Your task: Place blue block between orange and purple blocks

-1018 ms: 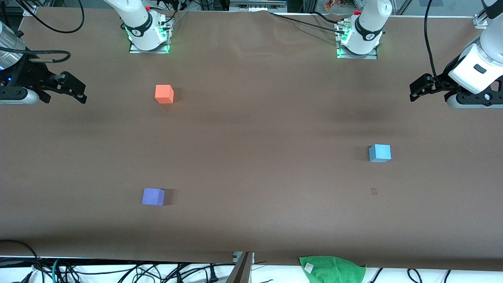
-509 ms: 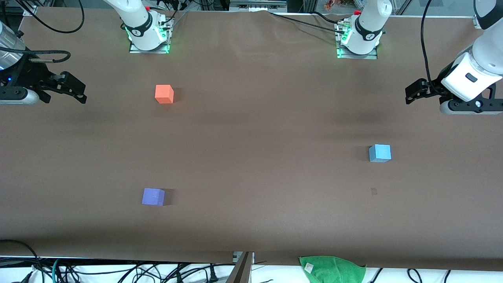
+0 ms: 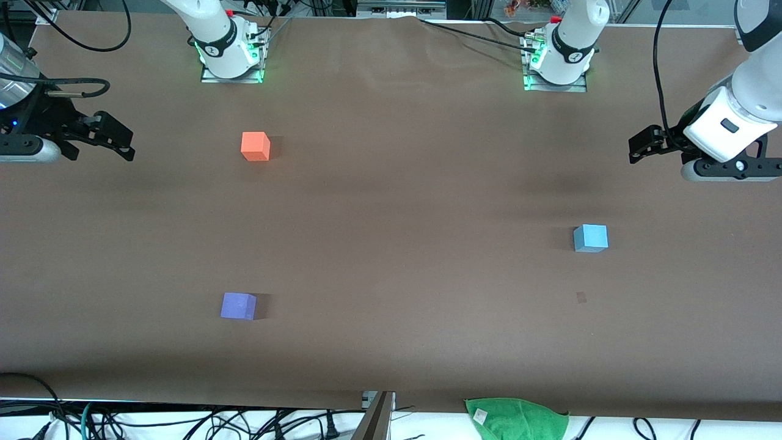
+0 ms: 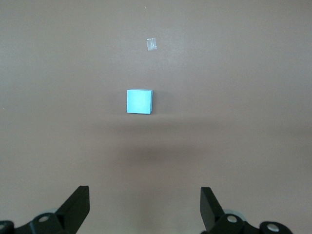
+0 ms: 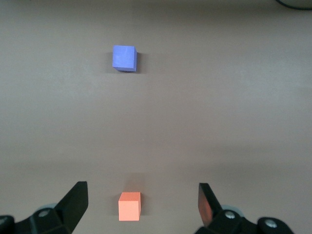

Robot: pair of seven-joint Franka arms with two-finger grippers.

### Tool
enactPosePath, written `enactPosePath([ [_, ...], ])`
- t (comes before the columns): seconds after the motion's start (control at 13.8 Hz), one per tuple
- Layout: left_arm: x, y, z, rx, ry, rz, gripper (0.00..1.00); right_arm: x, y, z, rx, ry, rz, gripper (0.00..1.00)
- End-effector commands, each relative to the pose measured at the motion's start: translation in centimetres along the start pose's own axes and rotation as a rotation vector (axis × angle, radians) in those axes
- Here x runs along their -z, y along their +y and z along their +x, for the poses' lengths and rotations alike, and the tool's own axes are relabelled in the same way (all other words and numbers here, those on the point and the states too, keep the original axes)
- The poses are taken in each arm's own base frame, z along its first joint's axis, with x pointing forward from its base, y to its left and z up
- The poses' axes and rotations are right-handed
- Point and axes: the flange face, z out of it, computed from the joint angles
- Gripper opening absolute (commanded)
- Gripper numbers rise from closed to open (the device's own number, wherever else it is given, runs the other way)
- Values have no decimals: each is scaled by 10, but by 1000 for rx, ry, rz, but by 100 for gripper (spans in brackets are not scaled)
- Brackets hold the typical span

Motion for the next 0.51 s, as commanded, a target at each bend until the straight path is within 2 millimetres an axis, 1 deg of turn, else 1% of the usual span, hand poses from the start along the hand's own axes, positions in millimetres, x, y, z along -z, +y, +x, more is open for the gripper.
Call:
enactPosePath([
  [0.0, 6, -2, 3, -8, -8, -23, 100, 6, 0, -2, 13, 1, -2, 100],
  [0.44, 3, -5, 3, -10, -14, -13, 100, 6, 0, -2, 13, 1, -2, 100],
])
